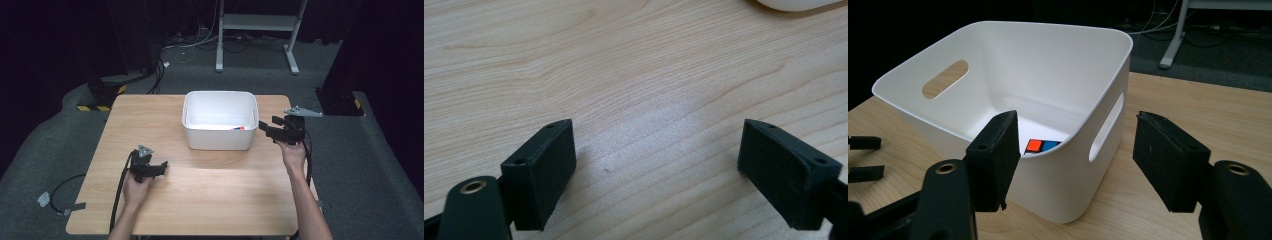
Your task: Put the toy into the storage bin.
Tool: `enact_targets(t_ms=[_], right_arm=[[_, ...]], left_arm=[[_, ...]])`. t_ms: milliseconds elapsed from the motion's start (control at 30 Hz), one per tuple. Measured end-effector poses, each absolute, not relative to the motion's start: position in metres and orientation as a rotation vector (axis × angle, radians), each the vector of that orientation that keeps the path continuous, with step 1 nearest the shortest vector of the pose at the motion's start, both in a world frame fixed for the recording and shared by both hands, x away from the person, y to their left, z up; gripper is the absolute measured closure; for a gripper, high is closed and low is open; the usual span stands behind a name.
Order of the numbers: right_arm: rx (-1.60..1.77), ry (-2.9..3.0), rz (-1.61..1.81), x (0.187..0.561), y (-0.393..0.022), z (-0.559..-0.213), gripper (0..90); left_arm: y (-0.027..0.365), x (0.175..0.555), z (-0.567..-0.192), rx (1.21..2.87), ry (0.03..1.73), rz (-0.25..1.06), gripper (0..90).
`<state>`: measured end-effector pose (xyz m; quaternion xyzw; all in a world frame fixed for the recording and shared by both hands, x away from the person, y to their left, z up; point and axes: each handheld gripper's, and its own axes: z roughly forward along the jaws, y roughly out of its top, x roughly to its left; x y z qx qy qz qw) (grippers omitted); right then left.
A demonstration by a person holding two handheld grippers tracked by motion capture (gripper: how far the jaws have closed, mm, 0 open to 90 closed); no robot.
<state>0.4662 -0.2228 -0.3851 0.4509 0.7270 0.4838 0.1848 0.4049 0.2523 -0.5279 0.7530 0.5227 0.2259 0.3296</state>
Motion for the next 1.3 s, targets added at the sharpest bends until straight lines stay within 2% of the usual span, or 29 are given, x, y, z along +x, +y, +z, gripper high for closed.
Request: enact_targets(t_ms=[1300], right_arm=[[1.275, 2.029, 1.38, 0.443, -0.248, -0.401, 34.8]], left_arm=[[0.252, 0.405, -0.528, 1.97, 1.367, 0.592, 15.7]])
